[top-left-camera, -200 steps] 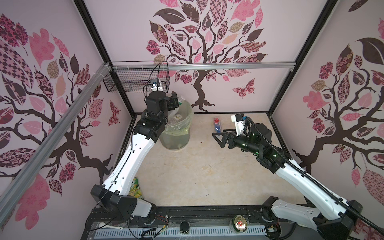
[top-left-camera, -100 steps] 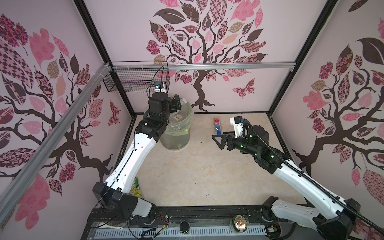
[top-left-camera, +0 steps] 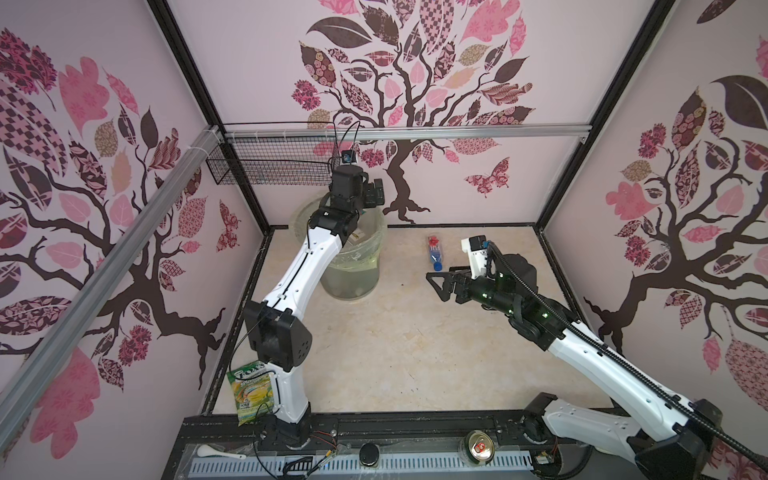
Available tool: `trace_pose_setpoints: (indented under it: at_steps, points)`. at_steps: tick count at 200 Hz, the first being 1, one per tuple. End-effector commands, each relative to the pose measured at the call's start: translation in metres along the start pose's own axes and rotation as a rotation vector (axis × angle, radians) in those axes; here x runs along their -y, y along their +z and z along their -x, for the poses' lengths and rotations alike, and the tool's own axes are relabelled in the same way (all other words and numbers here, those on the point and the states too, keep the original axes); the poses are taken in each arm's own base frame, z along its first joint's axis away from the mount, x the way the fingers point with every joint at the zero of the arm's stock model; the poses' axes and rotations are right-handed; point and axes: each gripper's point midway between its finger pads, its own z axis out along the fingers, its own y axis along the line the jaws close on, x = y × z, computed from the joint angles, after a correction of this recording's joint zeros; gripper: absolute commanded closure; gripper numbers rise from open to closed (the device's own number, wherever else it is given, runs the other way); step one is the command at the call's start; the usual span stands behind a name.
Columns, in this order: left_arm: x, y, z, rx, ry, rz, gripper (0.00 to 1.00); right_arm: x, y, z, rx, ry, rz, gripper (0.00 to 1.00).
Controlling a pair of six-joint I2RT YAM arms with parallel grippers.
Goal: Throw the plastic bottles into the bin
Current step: 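Draw left gripper back from the bin while right gripper reaches toward the Fiji bottle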
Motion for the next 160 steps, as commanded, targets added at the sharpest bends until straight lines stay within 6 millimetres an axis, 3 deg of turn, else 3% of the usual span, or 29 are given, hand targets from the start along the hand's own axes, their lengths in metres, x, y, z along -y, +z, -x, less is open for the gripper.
trace_pose_setpoints:
  at_steps: [1,29,62,121,160]
  points:
    - [0.009,0.014,-0.005,-0.041,-0.075,-0.046,0.02,0.002,-0.009,0.004,0.023,-0.037,-0.024,0.0]
    - [0.012,0.033,-0.016,-0.062,-0.096,-0.051,0.02,0.009,-0.007,-0.003,0.009,-0.052,-0.042,0.0]
    - [0.009,0.038,-0.026,-0.084,-0.101,-0.057,0.02,0.016,0.001,-0.006,-0.007,-0.044,-0.044,0.0]
    - [0.021,0.026,-0.045,-0.154,-0.091,-0.151,0.02,0.012,0.013,-0.006,-0.017,-0.008,-0.008,0.0]
    - [0.016,0.017,-0.063,-0.209,-0.083,-0.143,0.02,0.01,0.011,-0.004,-0.015,0.002,-0.001,0.01]
